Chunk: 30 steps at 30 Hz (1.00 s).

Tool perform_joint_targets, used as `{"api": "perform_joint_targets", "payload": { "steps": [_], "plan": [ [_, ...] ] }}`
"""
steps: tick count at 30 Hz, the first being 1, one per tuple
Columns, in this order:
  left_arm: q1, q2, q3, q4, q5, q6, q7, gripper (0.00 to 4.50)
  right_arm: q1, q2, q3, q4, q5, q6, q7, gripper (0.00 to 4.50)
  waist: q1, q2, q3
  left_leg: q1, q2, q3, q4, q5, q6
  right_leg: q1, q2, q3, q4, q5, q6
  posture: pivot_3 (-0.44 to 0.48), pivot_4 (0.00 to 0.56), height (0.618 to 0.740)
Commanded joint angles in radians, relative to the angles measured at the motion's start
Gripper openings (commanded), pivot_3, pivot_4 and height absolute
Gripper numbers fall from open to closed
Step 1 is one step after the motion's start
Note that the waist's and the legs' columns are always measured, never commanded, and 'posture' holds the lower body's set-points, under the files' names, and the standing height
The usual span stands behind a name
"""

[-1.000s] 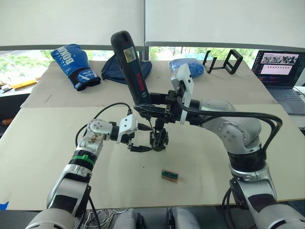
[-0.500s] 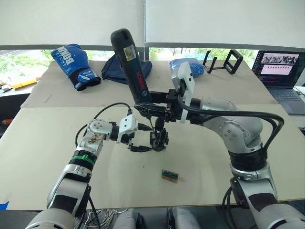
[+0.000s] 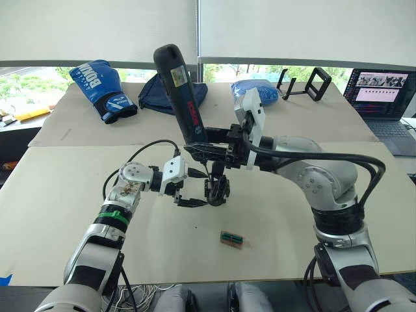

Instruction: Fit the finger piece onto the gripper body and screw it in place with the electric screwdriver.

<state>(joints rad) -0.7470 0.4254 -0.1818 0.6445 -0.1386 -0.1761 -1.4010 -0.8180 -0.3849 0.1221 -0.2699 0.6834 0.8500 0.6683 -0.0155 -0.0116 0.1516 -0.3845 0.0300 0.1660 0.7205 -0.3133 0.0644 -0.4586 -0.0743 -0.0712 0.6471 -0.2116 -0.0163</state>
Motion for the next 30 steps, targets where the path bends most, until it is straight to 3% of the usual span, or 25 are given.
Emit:
{"api": "perform_joint_targets", "payload": {
  "steps": [1,30],
  "plan": [
    [-0.026,0.006,0.01,-0.016,-0.004,-0.024,-0.001,4.5,-0.018,-0.004,-0.04,-0.054,0.02,-0.008,0.005,1.9,0.0,0.0,0.0,0.0,0.0,0.0,0.0,0.0,0.0,0.0,0.0,0.0,0.0,0.0,0.0,0.0,0.15,0.74],
    [-0.025,0.01,0.01,-0.016,-0.003,-0.026,-0.003,4.5,-0.053,0.005,-0.057,-0.056,0.033,0.007,-0.005,1.9,0.0,0.0,0.0,0.0,0.0,0.0,0.0,0.0,0.0,0.0,0.0,0.0,0.0,0.0,0.0,0.0,0.15,0.74]
  ]
}}
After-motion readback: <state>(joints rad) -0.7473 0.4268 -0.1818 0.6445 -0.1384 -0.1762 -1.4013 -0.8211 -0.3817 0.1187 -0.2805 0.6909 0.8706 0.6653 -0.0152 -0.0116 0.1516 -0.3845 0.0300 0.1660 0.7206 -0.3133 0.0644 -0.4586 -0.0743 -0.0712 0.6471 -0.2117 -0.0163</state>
